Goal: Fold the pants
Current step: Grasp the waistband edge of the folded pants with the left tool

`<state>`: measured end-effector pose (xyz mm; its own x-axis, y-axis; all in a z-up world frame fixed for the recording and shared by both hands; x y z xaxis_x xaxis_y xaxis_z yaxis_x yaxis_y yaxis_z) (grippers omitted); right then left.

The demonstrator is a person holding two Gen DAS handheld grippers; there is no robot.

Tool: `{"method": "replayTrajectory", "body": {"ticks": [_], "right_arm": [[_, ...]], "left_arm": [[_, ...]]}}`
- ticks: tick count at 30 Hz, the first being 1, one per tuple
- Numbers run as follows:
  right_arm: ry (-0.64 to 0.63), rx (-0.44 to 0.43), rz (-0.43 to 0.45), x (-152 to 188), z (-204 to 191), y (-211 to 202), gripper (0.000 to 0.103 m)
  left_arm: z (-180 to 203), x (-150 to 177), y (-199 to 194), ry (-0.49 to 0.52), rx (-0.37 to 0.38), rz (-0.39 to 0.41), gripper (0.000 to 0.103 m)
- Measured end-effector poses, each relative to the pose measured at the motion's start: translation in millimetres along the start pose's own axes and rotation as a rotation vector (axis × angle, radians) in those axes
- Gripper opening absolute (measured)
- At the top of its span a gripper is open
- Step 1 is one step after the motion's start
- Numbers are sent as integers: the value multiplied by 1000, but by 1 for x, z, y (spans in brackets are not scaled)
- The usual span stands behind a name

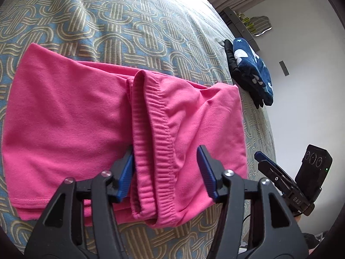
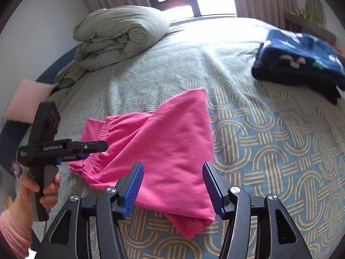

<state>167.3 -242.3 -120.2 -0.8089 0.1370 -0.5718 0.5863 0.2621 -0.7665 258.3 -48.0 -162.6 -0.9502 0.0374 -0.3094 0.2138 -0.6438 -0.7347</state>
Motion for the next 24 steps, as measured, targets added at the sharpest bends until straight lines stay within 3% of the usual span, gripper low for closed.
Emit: {"method": "replayTrajectory", "body": {"ticks": [2, 6, 10, 13, 17, 22, 23, 24], "right_arm": [[74, -24, -17, 0, 14, 2, 58], [131, -33, -33, 2, 26, 7, 58], [171, -52, -45, -3, 36, 13, 58], [190, -55, -50, -5, 39, 14, 58], [190, -47, -60, -4, 42, 15, 58], [201, -52, -65, -2, 45, 17, 58], [201, -53, -68, -2, 44, 17, 58], [201, -53, -71, -2, 44, 18, 58]], "left_arm": [[5, 0, -1, 33, -40, 16, 23], [27, 1, -10, 128, -96, 76, 23], [41, 4, -7, 214, -149, 75, 24], [31, 3, 0, 197, -194, 60, 37], [7, 4, 3, 114, -218, 34, 67], [-4, -1, 5, 42, -133, 20, 70], [-4, -3, 5, 35, -113, 18, 67], [-2, -4, 4, 35, -86, 17, 40]]}}
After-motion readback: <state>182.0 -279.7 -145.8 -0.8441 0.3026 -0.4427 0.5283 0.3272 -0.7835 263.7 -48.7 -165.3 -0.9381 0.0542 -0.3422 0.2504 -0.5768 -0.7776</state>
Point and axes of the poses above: each gripper's, at about its wrist camera, not at the fingertips, and y roughly the way its jaws point, z to its right, x to its underside, the point moved 5 cm from there along y, roughly the way its jaws point, and after that the axes turned 1 degree about y, right-handed, at the moved point
